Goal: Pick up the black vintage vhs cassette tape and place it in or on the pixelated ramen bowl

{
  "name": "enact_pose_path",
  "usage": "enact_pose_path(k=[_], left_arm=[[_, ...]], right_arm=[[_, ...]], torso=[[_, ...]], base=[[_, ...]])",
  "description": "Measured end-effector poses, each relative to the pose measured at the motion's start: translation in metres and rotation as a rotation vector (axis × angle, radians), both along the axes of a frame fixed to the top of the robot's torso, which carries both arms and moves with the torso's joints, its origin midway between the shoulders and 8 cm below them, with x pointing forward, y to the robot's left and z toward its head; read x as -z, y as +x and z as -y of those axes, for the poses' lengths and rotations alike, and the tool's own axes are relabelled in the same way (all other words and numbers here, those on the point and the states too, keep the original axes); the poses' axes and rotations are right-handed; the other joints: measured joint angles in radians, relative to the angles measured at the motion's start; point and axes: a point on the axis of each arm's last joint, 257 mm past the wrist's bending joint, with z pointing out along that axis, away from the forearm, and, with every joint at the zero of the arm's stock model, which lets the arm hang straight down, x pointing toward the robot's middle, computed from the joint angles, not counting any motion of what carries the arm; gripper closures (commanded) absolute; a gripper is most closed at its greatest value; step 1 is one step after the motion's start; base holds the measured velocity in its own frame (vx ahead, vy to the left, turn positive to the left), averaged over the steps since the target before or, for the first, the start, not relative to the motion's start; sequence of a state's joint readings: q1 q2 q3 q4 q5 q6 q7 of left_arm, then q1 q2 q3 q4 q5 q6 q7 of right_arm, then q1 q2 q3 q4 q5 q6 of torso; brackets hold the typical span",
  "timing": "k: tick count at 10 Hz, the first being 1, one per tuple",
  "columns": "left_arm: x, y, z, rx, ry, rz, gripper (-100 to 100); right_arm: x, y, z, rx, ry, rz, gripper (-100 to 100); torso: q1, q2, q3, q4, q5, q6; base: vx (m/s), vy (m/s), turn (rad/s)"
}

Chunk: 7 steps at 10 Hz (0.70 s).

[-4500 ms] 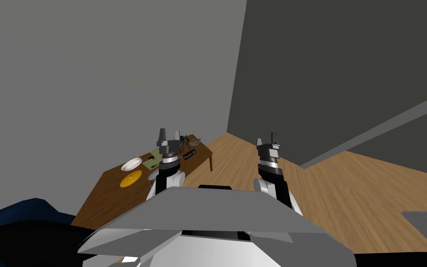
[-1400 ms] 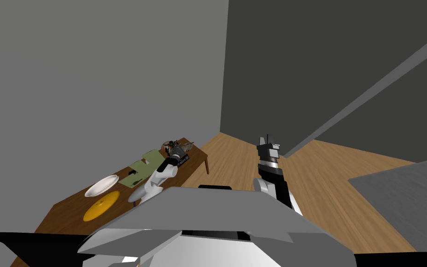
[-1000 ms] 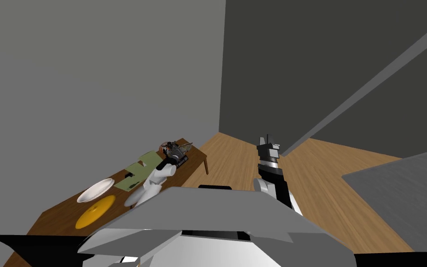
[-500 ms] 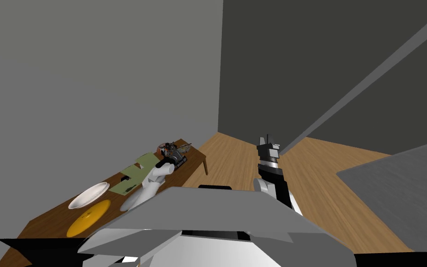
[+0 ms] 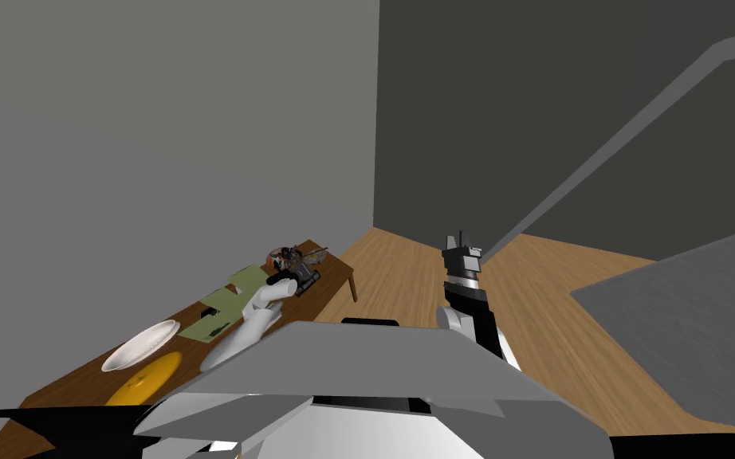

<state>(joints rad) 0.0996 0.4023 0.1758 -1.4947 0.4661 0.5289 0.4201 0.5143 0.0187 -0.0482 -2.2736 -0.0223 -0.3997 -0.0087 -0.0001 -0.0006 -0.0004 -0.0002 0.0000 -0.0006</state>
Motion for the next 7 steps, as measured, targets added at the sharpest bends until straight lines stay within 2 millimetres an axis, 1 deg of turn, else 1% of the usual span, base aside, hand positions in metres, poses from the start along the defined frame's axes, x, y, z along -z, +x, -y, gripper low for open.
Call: enact_pose_path(k=[3,5,7], left_arm=[[0.022,-0.014,-0.017,-0.042,-0.052,-0.091,-100],[0.032,-0.021,-0.019,-0.055,-0.074,-0.139,-100],[0.044,-0.03,-0.026,-0.08,-0.107,-0.195,-100]], right_arm=[[0.0,0.0,0.0,0.0,0.0,0.0,0],[0.0,0.0,0.0,0.0,0.0,0.0,0],[0.0,0.0,0.0,0.0,0.0,0.0,0]], torso=[[0.0,0.0,0.0,0.0,0.0,0.0],[0.0,0.0,0.0,0.0,0.0,0.0],[0.0,0.0,0.0,0.0,0.0,0.0]], base=[[0.012,0.007,-0.051],[0.007,0.003,-0.036],[0.012,0.006,-0.044]])
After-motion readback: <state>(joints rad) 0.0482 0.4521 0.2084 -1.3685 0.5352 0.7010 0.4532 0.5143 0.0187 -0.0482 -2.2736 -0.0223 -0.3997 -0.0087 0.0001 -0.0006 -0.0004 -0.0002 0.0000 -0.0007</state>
